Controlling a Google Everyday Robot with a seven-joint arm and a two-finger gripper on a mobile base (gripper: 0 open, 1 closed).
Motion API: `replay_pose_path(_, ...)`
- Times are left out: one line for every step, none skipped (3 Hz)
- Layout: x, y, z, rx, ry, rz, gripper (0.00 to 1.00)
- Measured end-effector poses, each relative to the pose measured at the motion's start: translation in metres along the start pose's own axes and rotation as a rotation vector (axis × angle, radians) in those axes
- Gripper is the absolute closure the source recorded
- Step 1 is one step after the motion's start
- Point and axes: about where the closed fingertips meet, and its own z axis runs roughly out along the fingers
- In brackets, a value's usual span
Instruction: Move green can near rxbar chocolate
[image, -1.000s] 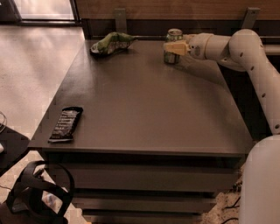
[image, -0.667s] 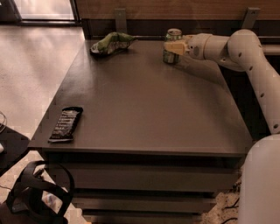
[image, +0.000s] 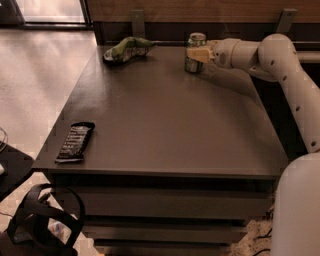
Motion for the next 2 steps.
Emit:
replay_pose_path(0.000,0.000,0.000,-0.001,0.000,0.000,1.00)
replay_pose_path(-0.013,0.009,-0.013,-0.020,0.025,0.006,1.00)
